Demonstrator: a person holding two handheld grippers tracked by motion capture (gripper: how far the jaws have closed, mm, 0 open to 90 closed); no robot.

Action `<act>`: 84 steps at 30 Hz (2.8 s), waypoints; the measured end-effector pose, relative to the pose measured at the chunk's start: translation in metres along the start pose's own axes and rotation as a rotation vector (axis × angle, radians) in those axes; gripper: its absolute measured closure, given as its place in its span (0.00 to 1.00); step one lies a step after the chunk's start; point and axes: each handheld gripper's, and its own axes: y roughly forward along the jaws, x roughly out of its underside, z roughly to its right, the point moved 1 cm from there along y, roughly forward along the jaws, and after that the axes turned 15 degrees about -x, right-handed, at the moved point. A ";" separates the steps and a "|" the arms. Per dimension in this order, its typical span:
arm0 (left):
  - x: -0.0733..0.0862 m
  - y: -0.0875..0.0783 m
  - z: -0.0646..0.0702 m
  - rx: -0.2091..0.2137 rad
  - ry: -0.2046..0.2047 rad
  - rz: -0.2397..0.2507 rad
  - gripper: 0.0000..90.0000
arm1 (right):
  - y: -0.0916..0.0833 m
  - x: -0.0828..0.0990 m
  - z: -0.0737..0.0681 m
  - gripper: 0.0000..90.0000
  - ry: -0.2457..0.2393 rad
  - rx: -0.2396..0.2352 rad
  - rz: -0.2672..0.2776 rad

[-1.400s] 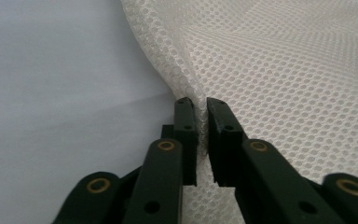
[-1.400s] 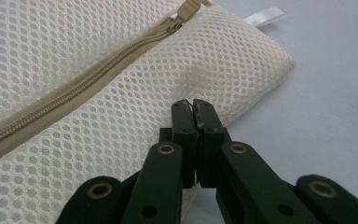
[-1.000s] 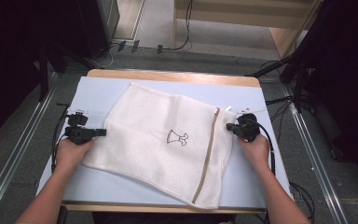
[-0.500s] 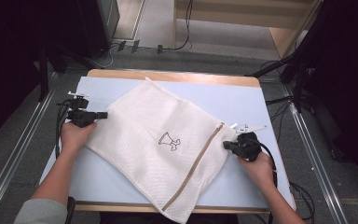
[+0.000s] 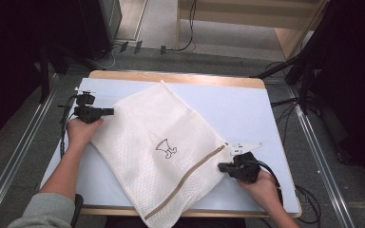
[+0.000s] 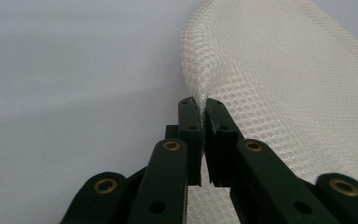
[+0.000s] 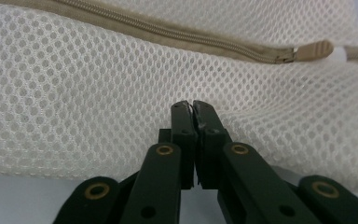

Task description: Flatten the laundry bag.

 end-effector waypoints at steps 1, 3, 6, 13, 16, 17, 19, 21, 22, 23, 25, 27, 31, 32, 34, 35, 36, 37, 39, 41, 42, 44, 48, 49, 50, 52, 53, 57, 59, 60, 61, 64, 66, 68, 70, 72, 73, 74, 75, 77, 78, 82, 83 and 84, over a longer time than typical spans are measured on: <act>0.000 -0.002 0.000 -0.003 -0.004 0.007 0.91 | -0.001 -0.001 0.001 0.95 -0.008 -0.004 0.011; 0.000 -0.007 0.000 -0.001 0.001 0.015 0.78 | -0.007 -0.003 0.003 0.92 -0.024 0.005 0.043; 0.000 -0.015 0.002 -0.018 0.028 0.016 0.67 | -0.015 -0.007 0.008 0.83 -0.021 -0.002 0.116; 0.008 -0.039 0.005 -0.025 0.034 0.059 0.60 | -0.011 -0.025 0.030 0.71 -0.021 0.029 0.203; 0.014 -0.051 0.007 -0.024 0.021 0.069 0.58 | -0.004 -0.037 0.041 0.70 -0.014 0.051 0.185; 0.017 -0.055 0.009 -0.021 0.016 0.074 0.58 | -0.002 -0.042 0.045 0.70 -0.015 0.063 0.187; 0.024 -0.062 0.013 -0.020 0.016 0.084 0.57 | 0.002 -0.052 0.054 0.69 -0.008 0.070 0.193; 0.032 -0.069 0.018 -0.038 0.042 0.081 0.57 | 0.006 -0.061 0.062 0.69 -0.011 0.088 0.192; 0.036 -0.071 0.020 -0.044 0.048 0.081 0.56 | 0.008 -0.066 0.066 0.68 -0.014 0.091 0.190; 0.040 -0.073 0.021 -0.045 0.053 0.080 0.56 | 0.009 -0.069 0.069 0.68 -0.022 0.101 0.196; 0.047 -0.077 0.021 -0.050 0.054 0.071 0.55 | 0.013 -0.076 0.078 0.66 -0.001 0.095 0.181; 0.054 -0.079 0.020 -0.052 0.048 0.062 0.55 | 0.016 -0.078 0.083 0.66 0.002 0.097 0.195; 0.065 -0.082 0.015 -0.043 0.024 0.048 0.55 | 0.024 -0.084 0.093 0.64 0.040 0.075 0.158; 0.066 -0.083 0.014 -0.045 0.025 0.046 0.55 | 0.026 -0.085 0.095 0.64 0.031 0.075 0.164; 0.069 -0.084 0.012 -0.046 0.024 0.049 0.55 | 0.031 -0.089 0.098 0.64 0.021 0.067 0.168; 0.070 -0.085 0.011 -0.045 0.023 0.051 0.55 | 0.034 -0.092 0.100 0.63 0.030 0.053 0.143; 0.071 -0.086 0.011 -0.049 0.025 0.050 0.55 | 0.037 -0.095 0.102 0.63 0.029 0.053 0.134; 0.072 -0.086 0.010 -0.053 0.023 0.051 0.55 | 0.039 -0.098 0.102 0.63 0.013 0.052 0.151; 0.073 -0.087 0.009 -0.063 0.027 0.048 0.55 | 0.044 -0.103 0.103 0.63 0.011 0.041 0.138; 0.075 -0.087 0.007 -0.070 0.030 0.046 0.55 | 0.051 -0.107 0.106 0.63 -0.001 0.043 0.139; 0.075 -0.087 0.006 -0.073 0.023 0.046 0.55 | 0.055 -0.107 0.106 0.65 -0.005 0.045 0.140; 0.076 -0.087 0.004 -0.074 0.016 0.046 0.55 | 0.061 -0.107 0.107 0.69 -0.011 0.053 0.108; 0.076 -0.086 0.001 -0.072 0.008 0.045 0.55 | 0.062 -0.109 0.101 0.92 -0.020 0.061 0.084; 0.076 -0.086 0.001 -0.070 0.007 0.046 0.55 | 0.062 -0.109 0.100 0.94 -0.016 0.068 0.078; 0.076 -0.085 0.001 -0.069 0.008 0.045 0.55 | 0.062 -0.110 0.100 0.96 -0.016 0.068 0.079; 0.076 -0.084 0.002 -0.065 0.010 0.044 0.55 | 0.060 -0.111 0.100 0.97 0.005 0.077 0.078; 0.075 -0.084 0.003 -0.067 0.015 0.044 0.55 | 0.058 -0.110 0.102 0.97 0.010 0.085 0.083; 0.073 -0.082 0.006 -0.065 0.019 0.045 0.55 | 0.045 -0.105 0.112 0.97 0.075 0.086 0.115; 0.072 -0.079 0.008 -0.061 0.025 0.041 0.55 | 0.040 -0.100 0.117 0.97 0.086 0.111 0.117; 0.071 -0.077 0.009 -0.057 0.024 0.041 0.55 | 0.037 -0.098 0.118 0.97 0.099 0.120 0.118; 0.071 -0.075 0.011 -0.055 0.026 0.039 0.55 | 0.035 -0.096 0.121 0.97 0.098 0.127 0.126; 0.068 -0.069 0.017 -0.049 0.039 0.035 0.55 | 0.027 -0.090 0.125 0.97 0.119 0.155 0.128; 0.066 -0.063 0.021 -0.043 0.054 0.030 0.55 | 0.020 -0.084 0.127 0.97 0.124 0.179 0.141; 0.065 -0.056 0.026 -0.036 0.063 0.020 0.55 | 0.014 -0.078 0.130 0.97 0.133 0.195 0.153; 0.063 -0.049 0.031 -0.024 0.066 0.013 0.55 | 0.009 -0.072 0.134 0.97 0.150 0.201 0.164; 0.061 -0.043 0.036 -0.011 0.066 0.006 0.55 | 0.004 -0.067 0.137 0.96 0.170 0.205 0.170; 0.060 -0.041 0.039 -0.005 0.066 0.002 0.55 | 0.003 -0.065 0.137 0.96 0.168 0.211 0.177; 0.060 -0.038 0.042 -0.002 0.070 -0.003 0.55 | 0.002 -0.063 0.137 0.96 0.170 0.214 0.178; 0.060 -0.034 0.045 -0.002 0.071 -0.004 0.55 | 0.001 -0.062 0.137 0.96 0.168 0.211 0.181; 0.060 -0.028 0.052 -0.010 0.089 -0.025 0.54 | 0.001 -0.060 0.136 0.96 0.168 0.213 0.181; 0.060 -0.026 0.055 -0.012 0.095 -0.034 0.53 | 0.001 -0.059 0.136 0.95 0.164 0.218 0.184; 0.063 -0.018 0.061 -0.040 0.094 -0.016 0.48 | 0.001 -0.058 0.134 0.95 0.160 0.227 0.187; 0.065 -0.018 0.062 -0.046 0.090 -0.001 0.47 | 0.002 -0.057 0.134 0.95 0.161 0.227 0.188; 0.067 -0.018 0.064 -0.050 0.087 0.009 0.46 | 0.001 -0.057 0.134 0.95 0.162 0.224 0.185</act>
